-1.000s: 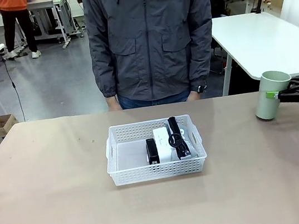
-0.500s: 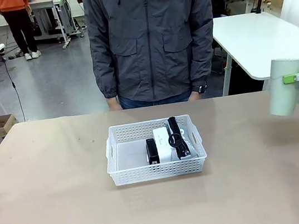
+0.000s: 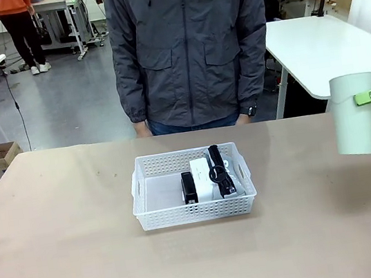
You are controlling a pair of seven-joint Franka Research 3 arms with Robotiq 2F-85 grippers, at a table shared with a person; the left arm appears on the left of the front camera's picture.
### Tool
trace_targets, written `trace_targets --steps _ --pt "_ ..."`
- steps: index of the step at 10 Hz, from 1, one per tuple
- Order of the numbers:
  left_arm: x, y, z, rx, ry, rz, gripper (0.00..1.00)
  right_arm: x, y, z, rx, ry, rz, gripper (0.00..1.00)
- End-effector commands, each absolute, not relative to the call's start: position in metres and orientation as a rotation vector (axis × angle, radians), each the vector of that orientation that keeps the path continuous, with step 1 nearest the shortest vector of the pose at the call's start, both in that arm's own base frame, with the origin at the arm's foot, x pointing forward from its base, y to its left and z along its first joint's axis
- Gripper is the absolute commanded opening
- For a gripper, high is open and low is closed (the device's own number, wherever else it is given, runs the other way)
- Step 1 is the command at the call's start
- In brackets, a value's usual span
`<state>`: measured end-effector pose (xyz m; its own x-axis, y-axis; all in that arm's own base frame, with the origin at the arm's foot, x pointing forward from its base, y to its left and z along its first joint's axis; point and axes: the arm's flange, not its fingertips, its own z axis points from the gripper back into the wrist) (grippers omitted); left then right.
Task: Efficiently arrange items inside the basket to fit them all.
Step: Pick up the Reusable plastic cup and place it inside the Organizing basket.
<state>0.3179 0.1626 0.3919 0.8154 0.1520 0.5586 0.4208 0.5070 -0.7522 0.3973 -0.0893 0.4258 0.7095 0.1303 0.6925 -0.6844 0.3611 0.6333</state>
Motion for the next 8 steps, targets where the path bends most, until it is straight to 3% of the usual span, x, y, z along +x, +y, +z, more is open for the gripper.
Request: trace_targets --steps 1,4,5,6,8 --pt "0.316 0.162 0.395 -1.056 -0.615 -0.169 1.0 0.398 -0.086 0.428 1.078 -0.618 0.594 0.78" --pt "0.316 0.162 0.395 -1.056 -0.615 -0.169 1.0 0.398 -0.086 0.428 1.078 -0.618 0.594 0.78" --pt "0.316 0.162 0.395 -1.056 -0.615 -0.169 1.0 0.398 -0.089 0.425 1.084 -0.599 0.571 0.91" --pt "0.316 0.162 0.395 -1.056 -0.615 -0.169 1.0 0.392 -0.073 0.432 1.065 -0.638 0.604 0.91" --pt "0.316 0.162 0.395 -1.056 -0.615 -0.169 1.0 0.403 -0.021 0.479 1.06 -0.504 0.688 0.91"
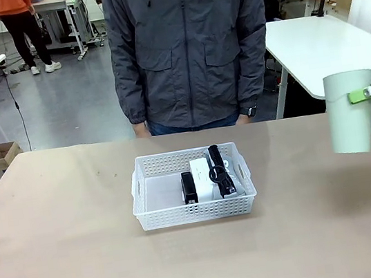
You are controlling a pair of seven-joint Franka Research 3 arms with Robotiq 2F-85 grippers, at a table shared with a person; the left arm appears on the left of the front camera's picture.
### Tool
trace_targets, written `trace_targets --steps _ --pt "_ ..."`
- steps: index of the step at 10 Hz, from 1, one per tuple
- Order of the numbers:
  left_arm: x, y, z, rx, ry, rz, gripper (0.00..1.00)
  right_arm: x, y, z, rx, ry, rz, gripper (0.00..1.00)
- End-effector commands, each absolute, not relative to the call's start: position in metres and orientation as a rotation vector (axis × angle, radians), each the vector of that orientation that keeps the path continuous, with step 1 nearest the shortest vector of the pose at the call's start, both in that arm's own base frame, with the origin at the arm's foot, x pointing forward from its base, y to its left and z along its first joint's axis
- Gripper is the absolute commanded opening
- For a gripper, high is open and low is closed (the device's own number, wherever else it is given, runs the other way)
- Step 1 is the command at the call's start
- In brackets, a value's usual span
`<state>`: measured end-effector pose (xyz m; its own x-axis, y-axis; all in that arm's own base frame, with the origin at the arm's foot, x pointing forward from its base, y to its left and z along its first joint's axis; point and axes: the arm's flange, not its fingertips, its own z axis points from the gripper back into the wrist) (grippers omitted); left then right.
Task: Efficiently arrange items inside the basket to fit them all.
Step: Pick up the Reusable plastic cup and place it inside the Organizing basket.
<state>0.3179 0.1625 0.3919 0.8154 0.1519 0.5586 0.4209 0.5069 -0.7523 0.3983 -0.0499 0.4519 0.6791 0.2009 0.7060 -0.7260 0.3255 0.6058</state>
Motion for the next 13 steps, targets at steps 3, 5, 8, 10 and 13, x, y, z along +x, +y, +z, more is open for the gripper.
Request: trace_targets --steps 3,5,8,10,13 --pt "0.316 0.162 0.395 -1.056 -0.615 -0.169 1.0 0.436 0.071 0.517 1.122 -0.246 0.886 0.91" --pt "0.316 0.162 0.395 -1.056 -0.615 -0.169 1.0 0.459 0.154 0.527 1.13 -0.104 0.83 0.91" --pt "0.316 0.162 0.395 -1.056 -0.615 -0.169 1.0 0.473 0.27 0.514 1.067 -0.029 0.697 0.91" --pt "0.316 0.162 0.395 -1.056 -0.615 -0.169 1.0 0.47 0.323 0.486 0.91 0.037 0.548 0.91" --pt "0.316 0.162 0.395 -1.056 -0.615 -0.169 1.0 0.456 0.361 0.448 0.607 0.103 0.352 0.91"
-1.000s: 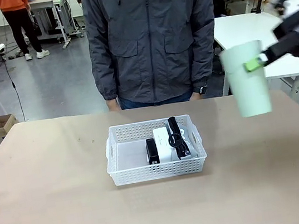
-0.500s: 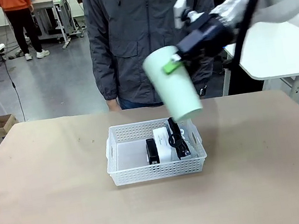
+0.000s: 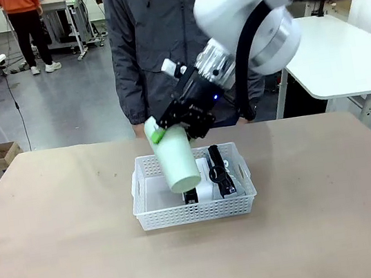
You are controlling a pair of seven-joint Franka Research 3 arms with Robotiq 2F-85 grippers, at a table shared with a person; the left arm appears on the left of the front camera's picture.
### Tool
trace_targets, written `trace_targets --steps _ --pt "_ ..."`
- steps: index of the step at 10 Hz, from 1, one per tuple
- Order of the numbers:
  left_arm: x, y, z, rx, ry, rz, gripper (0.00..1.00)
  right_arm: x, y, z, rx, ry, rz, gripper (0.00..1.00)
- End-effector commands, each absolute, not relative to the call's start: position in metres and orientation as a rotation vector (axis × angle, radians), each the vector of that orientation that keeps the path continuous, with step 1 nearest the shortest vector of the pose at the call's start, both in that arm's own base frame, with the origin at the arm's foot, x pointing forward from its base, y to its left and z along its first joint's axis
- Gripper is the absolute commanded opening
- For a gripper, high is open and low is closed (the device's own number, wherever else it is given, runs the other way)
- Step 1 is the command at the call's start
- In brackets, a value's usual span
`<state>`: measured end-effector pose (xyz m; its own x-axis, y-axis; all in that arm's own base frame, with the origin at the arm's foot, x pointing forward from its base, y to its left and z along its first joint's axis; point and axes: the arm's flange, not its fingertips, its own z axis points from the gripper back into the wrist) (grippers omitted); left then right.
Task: Efficiently arrange items inside the basket to fit them all.
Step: Pick up the Reusable plastic cup and place it inside the Organizing basket.
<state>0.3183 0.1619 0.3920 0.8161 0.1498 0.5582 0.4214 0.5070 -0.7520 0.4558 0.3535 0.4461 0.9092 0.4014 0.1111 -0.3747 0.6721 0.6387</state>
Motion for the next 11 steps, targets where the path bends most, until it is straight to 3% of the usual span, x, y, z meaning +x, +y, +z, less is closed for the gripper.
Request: trace_targets --steps 1,3,4,5,8,11 --pt "0.316 0.162 0.395 -1.056 -0.615 -0.169 1.0 0.455 0.365 0.441 0.582 0.124 0.359 0.91" --pt "0.316 0.162 0.395 -1.056 -0.615 -0.169 1.0 0.458 0.36 0.447 0.71 0.13 0.405 0.91" --pt "0.316 0.162 0.395 -1.056 -0.615 -0.169 1.0 0.458 0.349 0.458 0.873 0.293 0.506 0.91" --pt "0.316 0.162 0.395 -1.056 -0.615 -0.169 1.0 0.452 0.362 0.431 0.614 0.114 0.372 0.91" --pt "0.316 0.162 0.395 -1.056 -0.615 -0.169 1.0 0.455 0.361 0.44 0.689 0.158 0.424 0.91" --pt "0.316 0.162 0.395 -1.056 -0.615 -0.169 1.0 0.441 0.392 0.444 0.562 0.067 0.056 0.91"
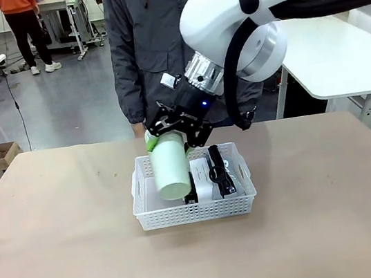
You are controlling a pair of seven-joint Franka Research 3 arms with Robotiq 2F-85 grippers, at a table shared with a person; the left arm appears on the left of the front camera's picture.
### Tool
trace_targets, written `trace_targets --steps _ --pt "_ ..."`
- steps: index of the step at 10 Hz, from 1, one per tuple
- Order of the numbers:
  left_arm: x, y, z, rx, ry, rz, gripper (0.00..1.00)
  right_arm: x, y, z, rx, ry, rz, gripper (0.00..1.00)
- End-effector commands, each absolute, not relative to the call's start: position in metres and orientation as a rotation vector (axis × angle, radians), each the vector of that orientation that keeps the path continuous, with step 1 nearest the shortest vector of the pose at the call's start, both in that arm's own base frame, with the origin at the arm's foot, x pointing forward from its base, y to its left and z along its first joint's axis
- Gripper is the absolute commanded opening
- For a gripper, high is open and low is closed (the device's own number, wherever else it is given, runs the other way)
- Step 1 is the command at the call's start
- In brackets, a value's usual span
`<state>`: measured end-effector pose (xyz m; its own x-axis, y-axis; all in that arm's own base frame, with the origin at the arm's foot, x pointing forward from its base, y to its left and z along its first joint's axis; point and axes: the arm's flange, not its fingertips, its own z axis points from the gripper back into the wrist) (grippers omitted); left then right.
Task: Efficiently arrange items inside the basket to fit them all.
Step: Pick up the Reusable plastic cup and place it inside the Organizing basket.
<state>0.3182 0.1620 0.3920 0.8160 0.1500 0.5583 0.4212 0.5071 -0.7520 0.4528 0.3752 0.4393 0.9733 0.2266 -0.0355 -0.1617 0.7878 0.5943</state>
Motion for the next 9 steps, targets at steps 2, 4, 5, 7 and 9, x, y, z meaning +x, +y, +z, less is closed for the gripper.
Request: trace_targets --steps 2,4,5,7,9 --pt "0.316 0.162 0.395 -1.056 -0.615 -0.169 1.0 0.443 0.416 0.441 0.443 0.045 -0.076 0.91" --pt "0.316 0.162 0.395 -1.056 -0.615 -0.169 1.0 0.443 0.432 0.436 0.333 0.002 -0.076 0.91" --pt "0.316 0.162 0.395 -1.056 -0.615 -0.169 1.0 0.446 0.438 0.432 0.315 0.007 -0.035 0.91" --pt "0.316 0.162 0.395 -1.056 -0.615 -0.169 1.0 0.449 0.448 0.423 0.248 -0.029 0.022 0.91" --pt "0.316 0.162 0.395 -1.056 -0.615 -0.169 1.0 0.452 0.456 0.413 0.193 -0.07 0.064 0.91"
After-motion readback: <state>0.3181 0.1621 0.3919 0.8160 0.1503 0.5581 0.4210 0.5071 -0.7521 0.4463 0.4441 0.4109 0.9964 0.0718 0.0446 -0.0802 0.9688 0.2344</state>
